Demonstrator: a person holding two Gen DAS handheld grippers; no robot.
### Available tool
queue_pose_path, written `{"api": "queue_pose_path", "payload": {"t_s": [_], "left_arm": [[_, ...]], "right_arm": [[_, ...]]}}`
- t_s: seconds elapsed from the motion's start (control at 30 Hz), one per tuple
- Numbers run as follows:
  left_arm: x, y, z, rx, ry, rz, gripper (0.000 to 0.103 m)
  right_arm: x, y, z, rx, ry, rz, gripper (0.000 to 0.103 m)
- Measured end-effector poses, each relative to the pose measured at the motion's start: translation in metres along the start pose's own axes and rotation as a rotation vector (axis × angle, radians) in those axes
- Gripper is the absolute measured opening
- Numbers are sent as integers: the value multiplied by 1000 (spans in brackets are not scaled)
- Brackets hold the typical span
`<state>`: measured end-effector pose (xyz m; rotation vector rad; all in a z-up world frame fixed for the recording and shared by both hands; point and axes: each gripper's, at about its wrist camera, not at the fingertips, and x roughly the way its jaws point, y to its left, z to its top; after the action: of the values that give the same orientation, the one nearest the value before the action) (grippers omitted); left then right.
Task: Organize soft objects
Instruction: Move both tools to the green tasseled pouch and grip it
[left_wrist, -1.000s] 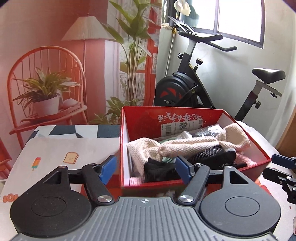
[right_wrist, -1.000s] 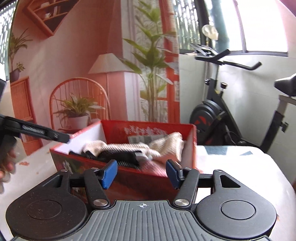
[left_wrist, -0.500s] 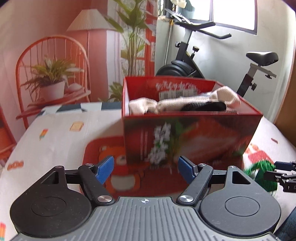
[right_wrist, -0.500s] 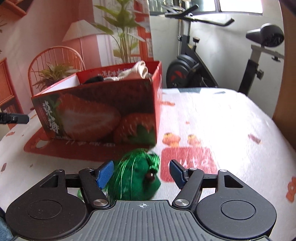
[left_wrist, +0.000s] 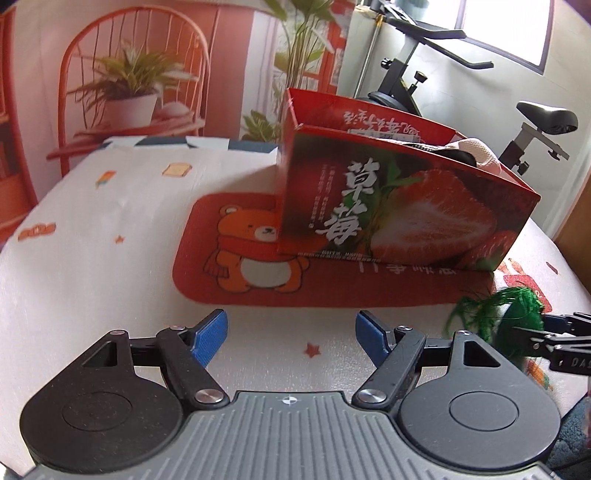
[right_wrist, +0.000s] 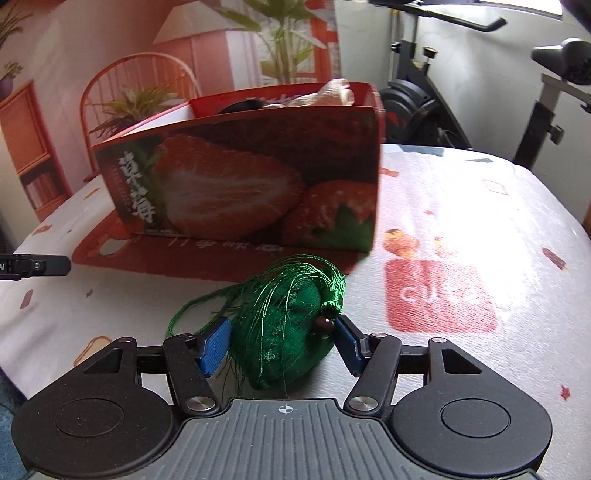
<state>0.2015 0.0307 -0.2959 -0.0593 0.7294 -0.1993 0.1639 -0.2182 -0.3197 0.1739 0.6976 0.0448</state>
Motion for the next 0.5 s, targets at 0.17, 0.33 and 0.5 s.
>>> {"api": "queue_pose_path", "payload": {"t_s": [0.17,0.33,0.5], "left_arm": [[2,4,-3,-33,7,-12,78],[3,7,-5,-50,10,-17,78],[6,11,-4,-73,14,-13,78]], "right_arm": [[16,33,11,-67,18,62,57],[31,78,18,-188,8,117,56],[42,99,23,-232,-12,150,61]]}}
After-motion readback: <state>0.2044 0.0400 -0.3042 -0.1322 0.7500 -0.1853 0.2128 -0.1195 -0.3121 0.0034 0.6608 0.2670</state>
